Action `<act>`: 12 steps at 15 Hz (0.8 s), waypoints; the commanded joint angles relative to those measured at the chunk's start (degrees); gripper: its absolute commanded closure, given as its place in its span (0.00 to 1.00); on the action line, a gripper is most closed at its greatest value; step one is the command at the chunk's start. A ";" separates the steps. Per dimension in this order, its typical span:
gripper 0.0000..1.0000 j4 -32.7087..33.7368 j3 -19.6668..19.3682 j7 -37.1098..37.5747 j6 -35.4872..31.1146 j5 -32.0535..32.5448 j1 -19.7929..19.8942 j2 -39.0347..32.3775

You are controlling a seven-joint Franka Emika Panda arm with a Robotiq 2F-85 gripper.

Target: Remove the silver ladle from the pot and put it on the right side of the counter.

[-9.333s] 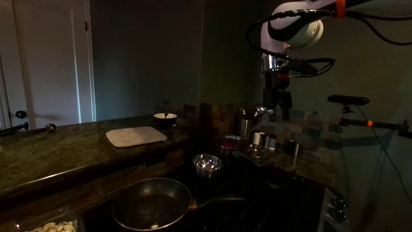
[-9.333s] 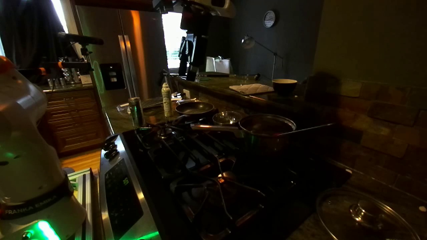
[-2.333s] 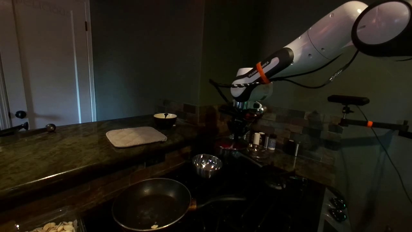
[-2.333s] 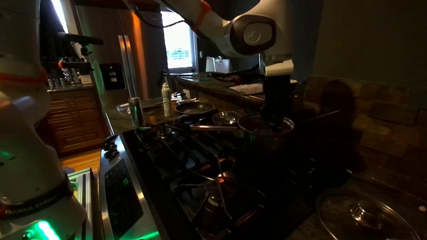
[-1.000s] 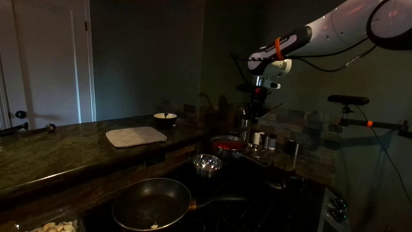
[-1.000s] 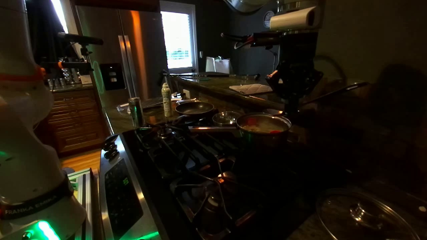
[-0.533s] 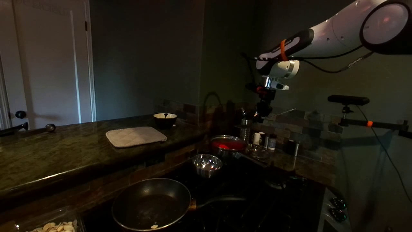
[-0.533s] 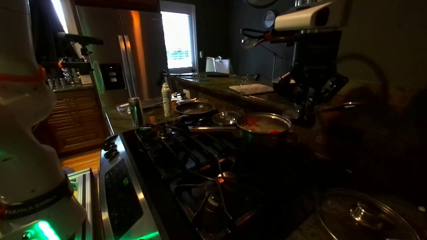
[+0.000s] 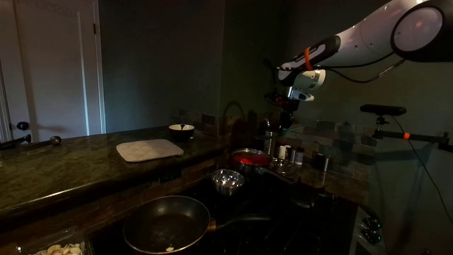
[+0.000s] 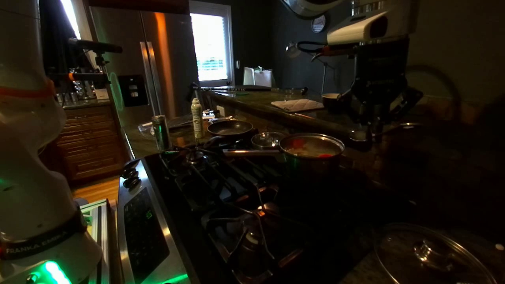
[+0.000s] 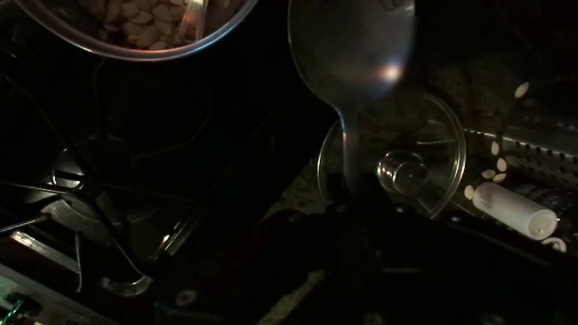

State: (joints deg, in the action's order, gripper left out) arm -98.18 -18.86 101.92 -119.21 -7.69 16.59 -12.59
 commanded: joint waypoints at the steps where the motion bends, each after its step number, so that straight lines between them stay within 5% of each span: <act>1: 0.97 1.91 -0.13 1.71 0.21 -1.31 0.71 -1.92; 12: 0.97 9.19 -1.81 9.43 2.71 -19.14 11.82 -11.34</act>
State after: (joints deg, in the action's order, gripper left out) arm -91.47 -20.52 109.83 -118.73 -21.91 25.21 -21.92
